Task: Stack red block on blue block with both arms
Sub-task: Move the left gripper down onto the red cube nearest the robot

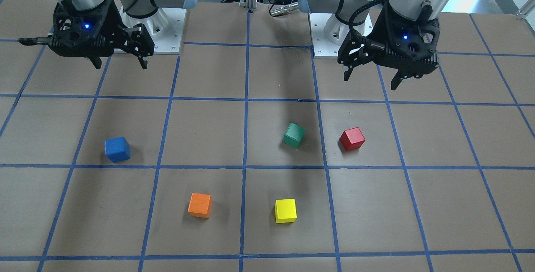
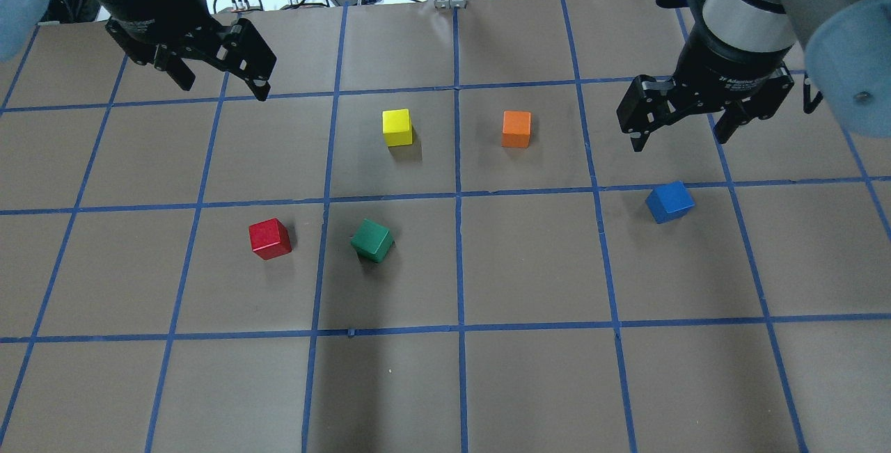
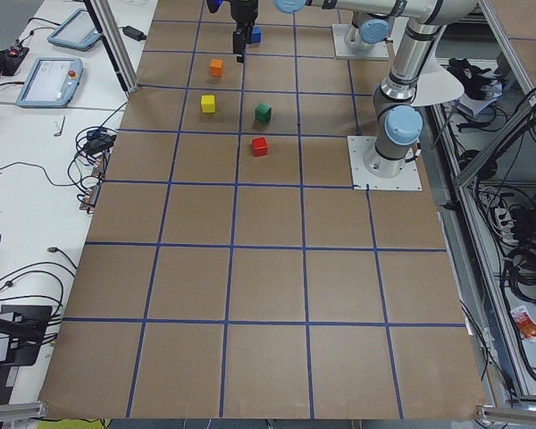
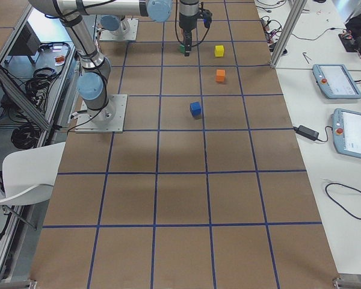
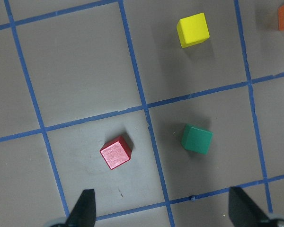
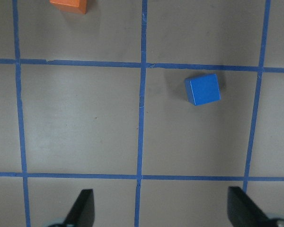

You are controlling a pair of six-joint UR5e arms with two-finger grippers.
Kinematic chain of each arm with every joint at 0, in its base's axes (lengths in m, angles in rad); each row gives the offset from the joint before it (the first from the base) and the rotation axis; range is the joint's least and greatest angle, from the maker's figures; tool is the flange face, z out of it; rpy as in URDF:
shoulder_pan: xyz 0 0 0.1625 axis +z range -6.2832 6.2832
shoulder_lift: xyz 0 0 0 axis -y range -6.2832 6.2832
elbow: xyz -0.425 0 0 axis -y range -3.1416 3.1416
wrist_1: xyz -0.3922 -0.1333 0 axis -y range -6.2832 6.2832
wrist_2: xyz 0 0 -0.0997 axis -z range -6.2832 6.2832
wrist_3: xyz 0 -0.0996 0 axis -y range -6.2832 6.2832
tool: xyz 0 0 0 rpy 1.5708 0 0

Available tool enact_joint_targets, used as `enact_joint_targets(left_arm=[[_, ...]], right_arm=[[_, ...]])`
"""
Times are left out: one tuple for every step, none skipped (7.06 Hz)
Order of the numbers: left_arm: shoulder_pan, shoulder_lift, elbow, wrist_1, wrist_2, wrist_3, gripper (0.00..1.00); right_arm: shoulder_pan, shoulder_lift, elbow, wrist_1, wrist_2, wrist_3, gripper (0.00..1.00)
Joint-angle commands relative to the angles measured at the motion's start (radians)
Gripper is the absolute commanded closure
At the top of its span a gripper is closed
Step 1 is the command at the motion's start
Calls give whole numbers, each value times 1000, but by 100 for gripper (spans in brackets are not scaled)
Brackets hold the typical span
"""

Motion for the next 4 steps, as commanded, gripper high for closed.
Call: enact_joint_targets(left_arm=[[-3, 5, 1, -8, 11, 1, 0], [-2, 4, -5, -10, -4, 0, 0], [-3, 5, -8, -14, 3, -3, 0], [-3, 5, -18, -22, 9, -41, 0]], right_arm=[[0, 0, 1, 0, 3, 3, 0], [0, 0, 1, -1, 1, 3, 0], [0, 0, 1, -1, 1, 3, 0], [0, 0, 1, -1, 1, 3, 0]])
